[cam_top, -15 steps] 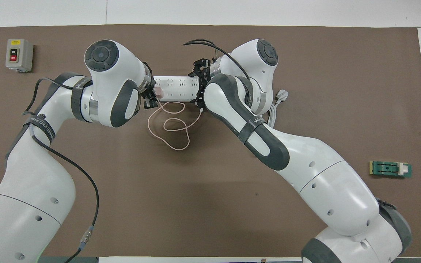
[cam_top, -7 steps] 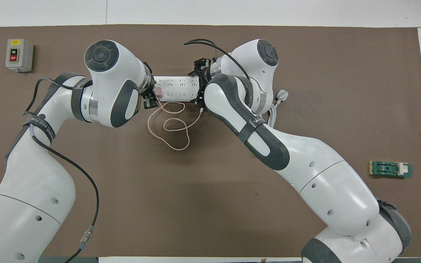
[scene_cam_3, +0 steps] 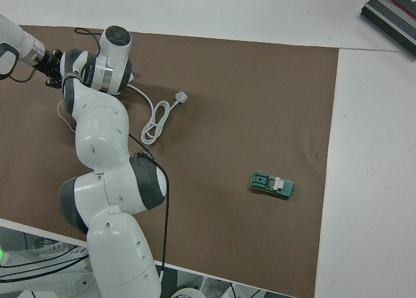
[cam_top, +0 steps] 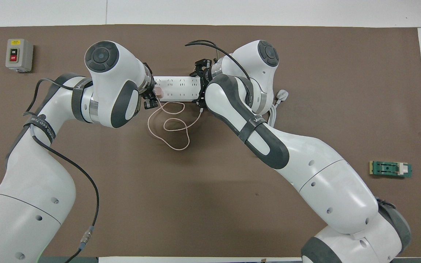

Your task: Unplug charger and place it aside

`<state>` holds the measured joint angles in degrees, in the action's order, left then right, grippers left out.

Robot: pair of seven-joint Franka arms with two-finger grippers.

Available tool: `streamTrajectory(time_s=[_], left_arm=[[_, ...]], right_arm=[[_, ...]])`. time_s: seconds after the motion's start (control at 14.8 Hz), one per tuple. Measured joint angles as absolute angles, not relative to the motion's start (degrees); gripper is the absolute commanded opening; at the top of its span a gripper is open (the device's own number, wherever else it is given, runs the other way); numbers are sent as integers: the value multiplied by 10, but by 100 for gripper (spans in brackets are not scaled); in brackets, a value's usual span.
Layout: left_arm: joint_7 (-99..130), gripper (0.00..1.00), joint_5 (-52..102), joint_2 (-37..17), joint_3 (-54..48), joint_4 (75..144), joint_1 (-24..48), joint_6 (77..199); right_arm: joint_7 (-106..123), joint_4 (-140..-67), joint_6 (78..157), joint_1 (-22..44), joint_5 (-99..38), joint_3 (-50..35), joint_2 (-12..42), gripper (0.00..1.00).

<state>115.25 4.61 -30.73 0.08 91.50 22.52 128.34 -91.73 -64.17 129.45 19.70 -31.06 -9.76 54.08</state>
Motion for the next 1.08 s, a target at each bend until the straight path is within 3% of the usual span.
streamTrajectory(time_s=[0.2, 0.34, 0.47, 0.68, 0.74, 0.95, 1.01, 1.08], left_arm=[[1144, 54, 46, -307, 1, 915, 225, 1284], [1143, 38, 46, -307, 0, 915, 225, 1284], [1143, 36, 46, -307, 1, 916, 225, 1284], [1142, 38, 45, -303, -1, 921, 226, 1281], [1140, 39, 45, -303, 0, 921, 226, 1281], [1121, 38, 45, -303, 0, 921, 226, 1281], [1119, 35, 45, -302, 0, 921, 226, 1281], [1119, 21, 45, -302, 0, 921, 226, 1281]], right_arm=[[-917, -650, 1313, 197, -311, -98, 541, 100], [-917, -656, 1321, 198, -311, -98, 541, 100], [-917, -658, 1323, 198, -311, -98, 541, 99], [-917, -659, 1323, 198, -311, -98, 541, 78], [-919, -659, 1322, 198, -312, -98, 540, 65], [-919, -659, 1322, 197, -312, -98, 540, 62], [-919, -659, 1322, 197, -312, -98, 540, 63], [-919, -659, 1322, 197, -312, -98, 540, 64]])
